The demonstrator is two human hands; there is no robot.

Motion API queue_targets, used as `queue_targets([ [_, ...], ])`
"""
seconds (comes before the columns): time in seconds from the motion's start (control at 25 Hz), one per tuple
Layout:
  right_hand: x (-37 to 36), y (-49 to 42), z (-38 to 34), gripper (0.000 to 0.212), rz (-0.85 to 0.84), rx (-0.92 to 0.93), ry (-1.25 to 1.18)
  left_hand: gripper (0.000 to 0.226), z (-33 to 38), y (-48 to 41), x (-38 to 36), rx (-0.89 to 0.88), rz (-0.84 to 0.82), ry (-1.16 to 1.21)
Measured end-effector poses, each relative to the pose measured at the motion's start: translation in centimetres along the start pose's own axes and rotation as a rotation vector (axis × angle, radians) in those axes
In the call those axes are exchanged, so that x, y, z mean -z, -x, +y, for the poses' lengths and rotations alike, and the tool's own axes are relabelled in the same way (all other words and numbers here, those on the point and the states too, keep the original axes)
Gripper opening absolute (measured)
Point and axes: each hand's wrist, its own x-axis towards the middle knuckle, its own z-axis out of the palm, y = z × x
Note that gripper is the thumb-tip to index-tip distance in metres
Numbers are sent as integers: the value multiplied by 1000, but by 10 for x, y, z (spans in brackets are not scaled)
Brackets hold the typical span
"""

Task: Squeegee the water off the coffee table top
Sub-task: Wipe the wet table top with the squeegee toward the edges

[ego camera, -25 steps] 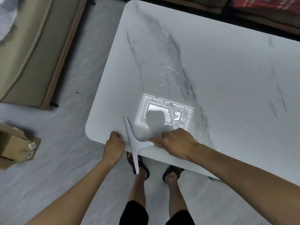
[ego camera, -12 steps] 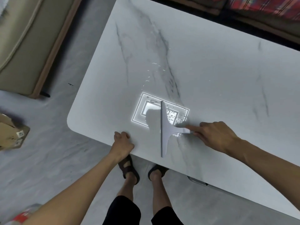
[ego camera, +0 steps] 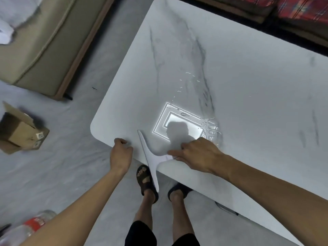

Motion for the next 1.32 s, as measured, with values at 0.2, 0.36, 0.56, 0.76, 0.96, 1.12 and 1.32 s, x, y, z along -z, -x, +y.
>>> queue_targets([
  [0.2, 7, -110, -37, 38, -31, 52, 35, 28, -31, -28, 45, 36, 74, -7],
  [0.36, 10, -110, -30, 34, 45, -48, 15, 28, -32, -29, 42, -5, -49, -44],
  [0.56, -4, -27, 19, 36, 122, -238, -58, 26, -7, -14, 13, -68, -270, -112],
  [0.76, -15, 88, 63, 41, 162, -465, -22, 28, 34, 2, -15, -111, -404, -189],
  [0.96, -10, 159, 85, 34, 102, -626, 55, 28, 75, 15, -33, -164, -455, -201],
  [1.12, 18, 175, 94, 33, 112, -711, 84, 22, 109, 16, -33, -212, -424, -161],
  [1.32, 69, 145, 117, 34, 183, -746, 32, 20, 143, 1, -18, -214, -358, -120],
])
